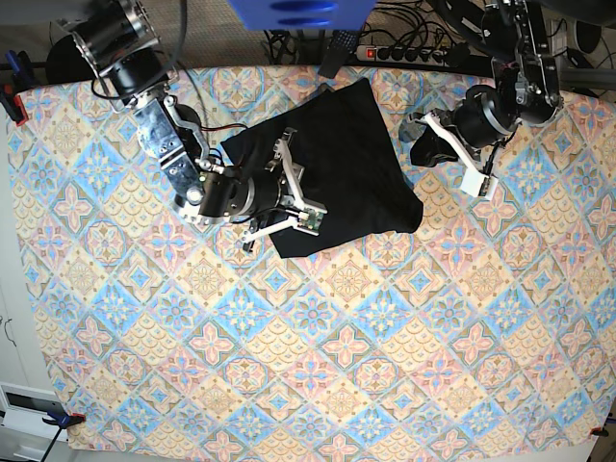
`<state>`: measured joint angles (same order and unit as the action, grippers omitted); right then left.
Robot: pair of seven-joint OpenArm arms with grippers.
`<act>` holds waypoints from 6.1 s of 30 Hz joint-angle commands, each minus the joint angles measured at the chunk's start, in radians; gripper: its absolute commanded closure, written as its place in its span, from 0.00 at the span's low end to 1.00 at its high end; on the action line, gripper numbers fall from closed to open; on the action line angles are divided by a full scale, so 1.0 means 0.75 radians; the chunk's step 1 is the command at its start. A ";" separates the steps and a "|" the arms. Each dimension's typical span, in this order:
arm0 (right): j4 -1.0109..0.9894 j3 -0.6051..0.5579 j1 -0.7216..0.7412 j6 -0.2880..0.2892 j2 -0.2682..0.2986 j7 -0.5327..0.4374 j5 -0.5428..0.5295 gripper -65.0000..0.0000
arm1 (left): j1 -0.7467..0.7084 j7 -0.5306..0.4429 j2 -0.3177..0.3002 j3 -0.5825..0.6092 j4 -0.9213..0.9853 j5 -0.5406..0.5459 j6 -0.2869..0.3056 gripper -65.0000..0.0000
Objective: Fold the T-shirt properly
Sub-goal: 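Lift the strip end with the right gripper and fold it over toward the left gripper, then grasp the folded bundle with both grippers and flatten it, then press the bundle edges with both grippers, then raise the left gripper away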
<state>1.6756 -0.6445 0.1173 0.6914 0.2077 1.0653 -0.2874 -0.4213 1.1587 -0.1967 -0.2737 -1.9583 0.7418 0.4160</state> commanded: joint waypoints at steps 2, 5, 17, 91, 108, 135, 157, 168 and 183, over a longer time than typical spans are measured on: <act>-0.001 -0.068 0.025 0.009 -0.041 -0.043 -0.043 0.71 | -0.004 -0.020 -0.009 -0.010 -0.023 0.023 0.003 0.98; -0.071 -0.175 0.029 0.009 -0.049 -0.043 -0.043 0.71 | -0.026 -0.024 -0.003 -0.096 -0.023 0.025 0.003 0.98; -0.058 -0.449 0.131 0.009 -0.047 -0.028 -0.023 0.71 | -0.039 -0.022 -0.003 -0.371 -0.019 0.025 0.003 0.98; -0.684 0.108 0.391 0.009 -0.282 -0.300 0.229 0.87 | 0.049 -0.028 -0.001 0.521 0.122 -0.282 -0.005 1.00; -0.895 0.075 0.434 0.009 -0.305 -0.358 0.548 0.87 | 0.180 -0.028 -0.007 0.523 0.323 -0.460 -0.005 0.99; -0.040 0.087 0.037 0.009 0.141 0.029 0.546 0.87 | 0.512 -0.147 -0.025 0.640 0.317 -0.914 -0.005 1.00; -0.574 0.290 0.246 0.009 -0.016 -0.214 0.544 0.87 | 0.137 -0.153 -0.021 0.652 0.188 -0.773 -0.003 1.00; -0.756 0.288 0.256 0.009 -0.077 -0.266 0.544 0.87 | 0.362 -0.331 -0.021 0.716 0.622 -0.785 -0.003 1.00; -0.189 0.298 -0.119 0.009 0.148 -0.077 0.544 0.88 | 0.745 -0.388 -0.017 0.757 0.867 -0.788 -0.005 0.99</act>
<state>1.5143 -0.4274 0.0120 0.7040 0.3077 1.0096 0.1135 0.1165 0.8658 -0.2028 0.2928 -1.2972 0.1600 0.4164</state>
